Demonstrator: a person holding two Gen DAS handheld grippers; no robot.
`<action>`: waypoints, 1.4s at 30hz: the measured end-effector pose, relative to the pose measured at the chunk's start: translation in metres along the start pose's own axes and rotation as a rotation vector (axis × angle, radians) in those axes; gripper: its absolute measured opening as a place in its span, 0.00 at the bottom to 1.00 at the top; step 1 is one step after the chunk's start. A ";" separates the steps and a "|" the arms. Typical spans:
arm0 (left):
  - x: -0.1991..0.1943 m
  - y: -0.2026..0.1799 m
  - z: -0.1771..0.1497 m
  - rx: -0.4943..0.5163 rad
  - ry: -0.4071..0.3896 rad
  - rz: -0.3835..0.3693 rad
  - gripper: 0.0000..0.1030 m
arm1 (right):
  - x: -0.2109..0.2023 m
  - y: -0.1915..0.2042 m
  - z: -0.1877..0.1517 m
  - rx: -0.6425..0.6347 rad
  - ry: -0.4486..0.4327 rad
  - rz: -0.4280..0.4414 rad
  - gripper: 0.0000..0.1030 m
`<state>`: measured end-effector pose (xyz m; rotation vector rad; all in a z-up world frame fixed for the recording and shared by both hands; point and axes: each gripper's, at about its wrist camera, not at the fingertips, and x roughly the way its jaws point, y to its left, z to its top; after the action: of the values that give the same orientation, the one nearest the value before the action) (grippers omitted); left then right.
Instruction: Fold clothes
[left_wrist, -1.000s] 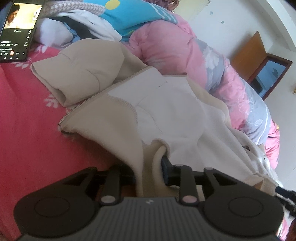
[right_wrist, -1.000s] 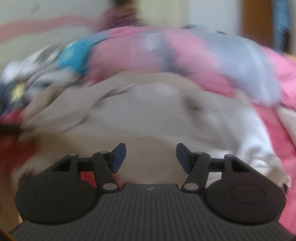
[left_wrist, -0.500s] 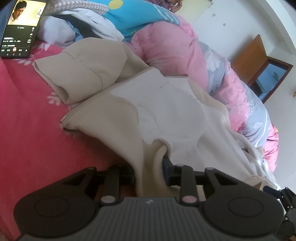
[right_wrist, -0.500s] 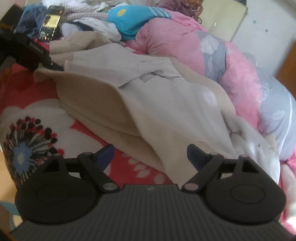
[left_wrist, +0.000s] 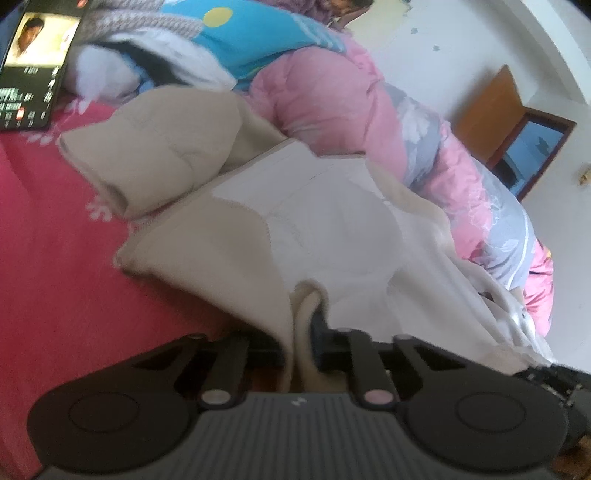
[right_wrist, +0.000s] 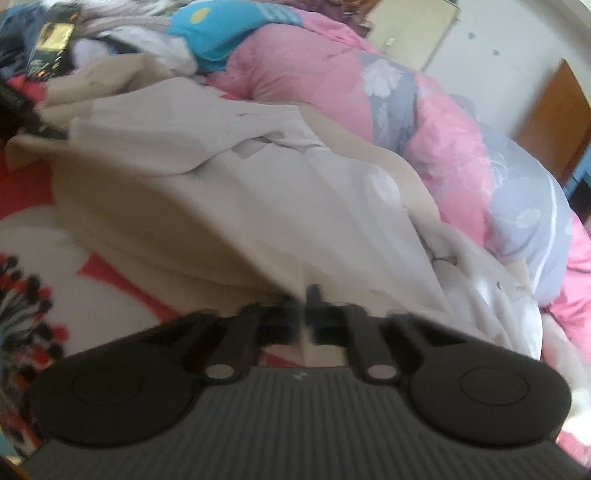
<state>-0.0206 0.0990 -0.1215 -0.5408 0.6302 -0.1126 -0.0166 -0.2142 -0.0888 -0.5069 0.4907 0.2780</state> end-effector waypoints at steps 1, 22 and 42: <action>-0.004 -0.002 0.002 0.001 -0.016 -0.008 0.09 | -0.006 -0.004 0.002 0.021 -0.021 0.005 0.01; -0.058 -0.006 -0.005 0.128 0.044 0.042 0.08 | -0.099 0.006 -0.055 0.039 0.067 0.446 0.01; -0.114 0.009 0.043 0.079 -0.105 -0.102 0.53 | -0.081 -0.063 -0.005 0.211 -0.078 0.265 0.63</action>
<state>-0.0879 0.1560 -0.0362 -0.4989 0.4941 -0.2038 -0.0640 -0.2804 -0.0261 -0.2237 0.5049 0.4920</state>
